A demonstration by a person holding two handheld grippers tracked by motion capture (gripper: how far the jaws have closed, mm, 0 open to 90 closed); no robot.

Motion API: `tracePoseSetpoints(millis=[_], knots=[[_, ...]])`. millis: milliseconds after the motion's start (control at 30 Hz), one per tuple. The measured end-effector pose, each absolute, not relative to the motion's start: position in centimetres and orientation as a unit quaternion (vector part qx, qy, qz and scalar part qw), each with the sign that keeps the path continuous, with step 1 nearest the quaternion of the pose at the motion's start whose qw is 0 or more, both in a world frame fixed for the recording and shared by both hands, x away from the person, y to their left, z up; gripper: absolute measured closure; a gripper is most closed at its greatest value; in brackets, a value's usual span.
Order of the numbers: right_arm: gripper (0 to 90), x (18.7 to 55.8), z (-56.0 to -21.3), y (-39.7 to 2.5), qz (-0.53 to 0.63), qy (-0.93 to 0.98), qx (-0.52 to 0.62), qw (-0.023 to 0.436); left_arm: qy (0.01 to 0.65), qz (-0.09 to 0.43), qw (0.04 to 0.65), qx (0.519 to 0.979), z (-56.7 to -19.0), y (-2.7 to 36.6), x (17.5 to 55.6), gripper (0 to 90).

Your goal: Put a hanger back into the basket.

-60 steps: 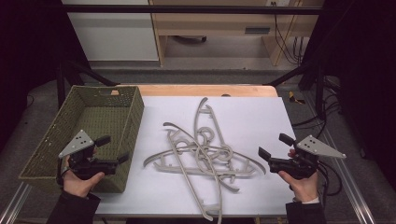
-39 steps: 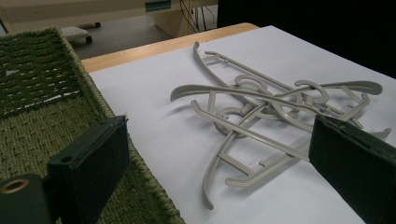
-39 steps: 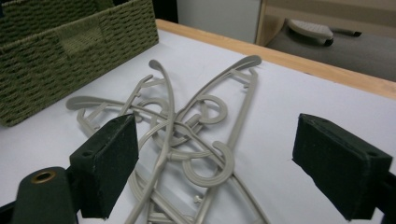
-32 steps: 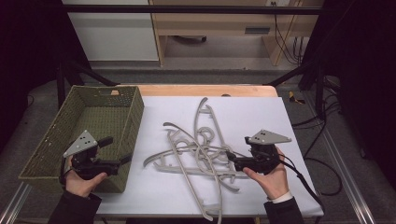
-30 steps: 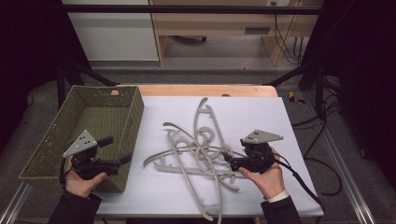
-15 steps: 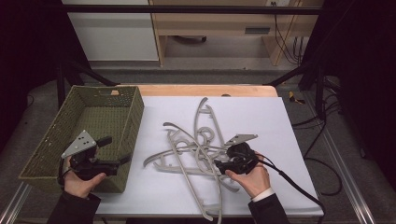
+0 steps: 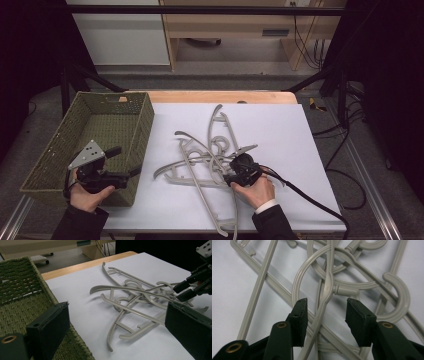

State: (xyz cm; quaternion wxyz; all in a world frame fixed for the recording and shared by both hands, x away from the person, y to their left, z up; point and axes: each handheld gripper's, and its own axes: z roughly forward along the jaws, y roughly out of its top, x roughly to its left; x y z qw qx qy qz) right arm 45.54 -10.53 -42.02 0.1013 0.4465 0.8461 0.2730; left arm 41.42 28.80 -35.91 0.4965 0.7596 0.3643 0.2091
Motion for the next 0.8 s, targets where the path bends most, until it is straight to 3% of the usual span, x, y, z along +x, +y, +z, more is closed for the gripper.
tracePoseSetpoints(millis=[800], knots=[[72.1,46.4,-44.0,-9.7,0.256,0.843,0.468,0.063,0.360,0.208,0.493,0.764,-35.9,28.3,41.3,5.9]])
